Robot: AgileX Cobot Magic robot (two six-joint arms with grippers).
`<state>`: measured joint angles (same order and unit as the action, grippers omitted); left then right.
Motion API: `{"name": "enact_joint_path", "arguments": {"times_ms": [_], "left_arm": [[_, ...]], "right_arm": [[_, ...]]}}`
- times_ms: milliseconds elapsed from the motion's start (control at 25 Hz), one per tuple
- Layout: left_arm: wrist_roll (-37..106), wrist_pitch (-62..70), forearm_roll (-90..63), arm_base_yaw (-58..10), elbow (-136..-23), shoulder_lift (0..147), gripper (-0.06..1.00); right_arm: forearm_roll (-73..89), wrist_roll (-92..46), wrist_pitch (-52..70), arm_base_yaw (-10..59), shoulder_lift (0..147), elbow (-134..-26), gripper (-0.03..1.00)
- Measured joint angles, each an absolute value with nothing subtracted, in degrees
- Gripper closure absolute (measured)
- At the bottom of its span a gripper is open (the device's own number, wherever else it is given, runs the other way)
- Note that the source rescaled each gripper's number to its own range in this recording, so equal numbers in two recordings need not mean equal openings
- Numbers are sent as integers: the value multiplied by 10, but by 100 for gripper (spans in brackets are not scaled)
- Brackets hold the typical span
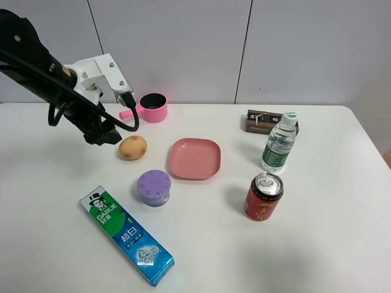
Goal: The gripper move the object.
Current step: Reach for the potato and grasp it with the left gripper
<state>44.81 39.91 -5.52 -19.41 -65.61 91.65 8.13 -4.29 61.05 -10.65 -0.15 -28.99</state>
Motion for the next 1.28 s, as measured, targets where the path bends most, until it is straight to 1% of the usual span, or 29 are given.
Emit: {"name": "enact_joint_path", "arguments": {"times_ms": [160, 480, 600, 920, 1000, 1120, 1280], "left_arm": [[418, 427, -41, -194, -684, 943, 20], [375, 583, -28, -195, -909, 1055, 19], [365, 598, -26, -195, -952, 1085, 17], [354, 579, -24, -195, -962, 1099, 15], [335, 579, -19, -195, -962, 1102, 9], [298, 580, 17, -195, -964, 1115, -2], [294, 591, 57, -195, -964, 1142, -5]], "right_arm": [[81, -43, 610, -106, -1, -290, -3], [81, -43, 610, -106, -1, -290, -3], [81, -43, 610, -106, -1, -290, -3], [81, -43, 610, -106, -1, -290, -3], [81, -43, 610, -106, -1, -290, -3], [81, -43, 610, -106, -1, -290, -3], [81, -43, 610, -106, -1, -290, -3]]}}
